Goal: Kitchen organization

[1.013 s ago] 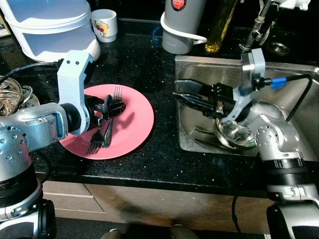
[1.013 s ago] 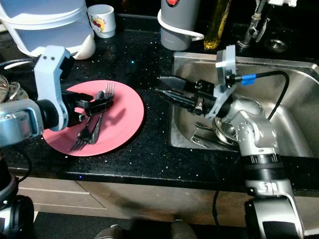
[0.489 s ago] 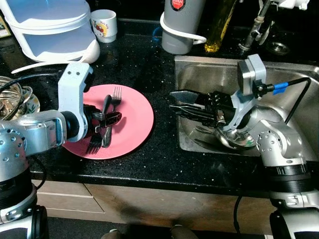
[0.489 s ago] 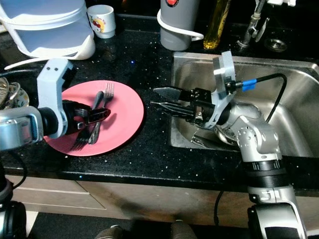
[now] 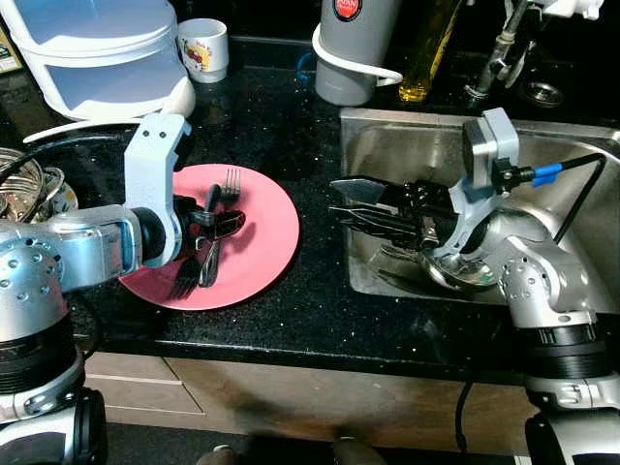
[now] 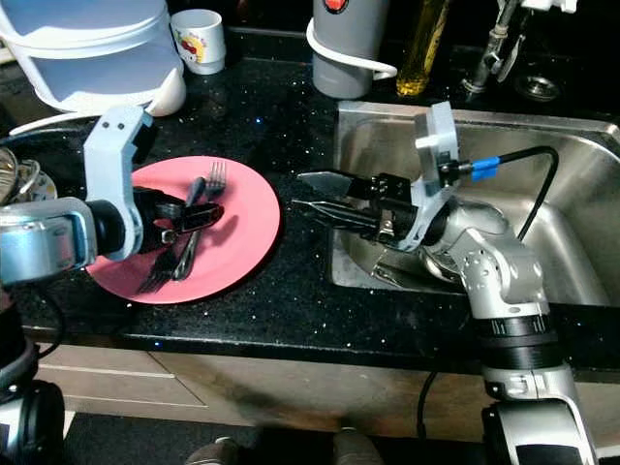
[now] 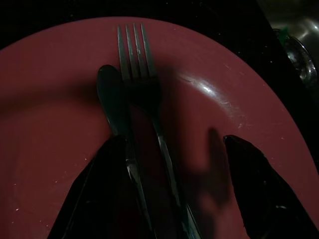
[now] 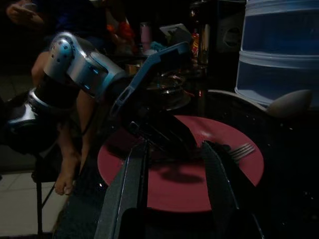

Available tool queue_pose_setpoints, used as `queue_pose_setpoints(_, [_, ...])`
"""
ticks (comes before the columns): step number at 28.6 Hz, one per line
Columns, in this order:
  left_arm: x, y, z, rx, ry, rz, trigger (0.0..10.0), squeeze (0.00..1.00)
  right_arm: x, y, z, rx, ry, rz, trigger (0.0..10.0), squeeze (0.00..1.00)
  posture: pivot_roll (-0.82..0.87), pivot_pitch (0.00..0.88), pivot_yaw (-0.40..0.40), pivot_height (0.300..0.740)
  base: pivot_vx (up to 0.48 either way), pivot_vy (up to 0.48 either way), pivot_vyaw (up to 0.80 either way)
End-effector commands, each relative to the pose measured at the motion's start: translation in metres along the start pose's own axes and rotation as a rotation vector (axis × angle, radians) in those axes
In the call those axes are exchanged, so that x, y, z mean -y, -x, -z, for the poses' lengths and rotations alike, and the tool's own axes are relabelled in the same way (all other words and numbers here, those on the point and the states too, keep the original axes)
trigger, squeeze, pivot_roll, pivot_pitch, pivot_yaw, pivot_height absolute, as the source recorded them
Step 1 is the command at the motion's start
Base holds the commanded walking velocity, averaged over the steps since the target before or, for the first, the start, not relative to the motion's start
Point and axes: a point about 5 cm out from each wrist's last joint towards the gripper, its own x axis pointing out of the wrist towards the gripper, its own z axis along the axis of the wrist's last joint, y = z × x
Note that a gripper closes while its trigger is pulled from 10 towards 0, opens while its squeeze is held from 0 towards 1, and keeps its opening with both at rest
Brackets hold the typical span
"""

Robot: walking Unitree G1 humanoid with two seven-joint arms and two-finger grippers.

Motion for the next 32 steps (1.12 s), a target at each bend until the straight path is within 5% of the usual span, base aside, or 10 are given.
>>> queue_pose_setpoints(1, [0.004,-0.004,0.005,-0.049,-0.001,0.032,10.0,0.00,0.000,0.001,0.003,-0.036,0.014,0.012,10.0,0.00,0.07,0.118,-0.029,0.740,0.000,0.000,0.00])
queue_pose_setpoints(16, [0.010,-0.006,0.002,-0.050,-0.017,0.061,10.0,0.00,0.002,0.002,0.001,-0.037,0.023,0.028,10.0,0.00,0.07,0.109,-0.027,0.740,0.000,0.000,0.00])
queue_pose_setpoints(32, [0.002,-0.020,0.026,-0.139,0.125,0.033,10.0,0.00,0.005,0.003,-0.001,-0.040,0.044,0.060,10.0,0.00,0.06,0.111,-0.022,0.740,0.000,0.000,0.00])
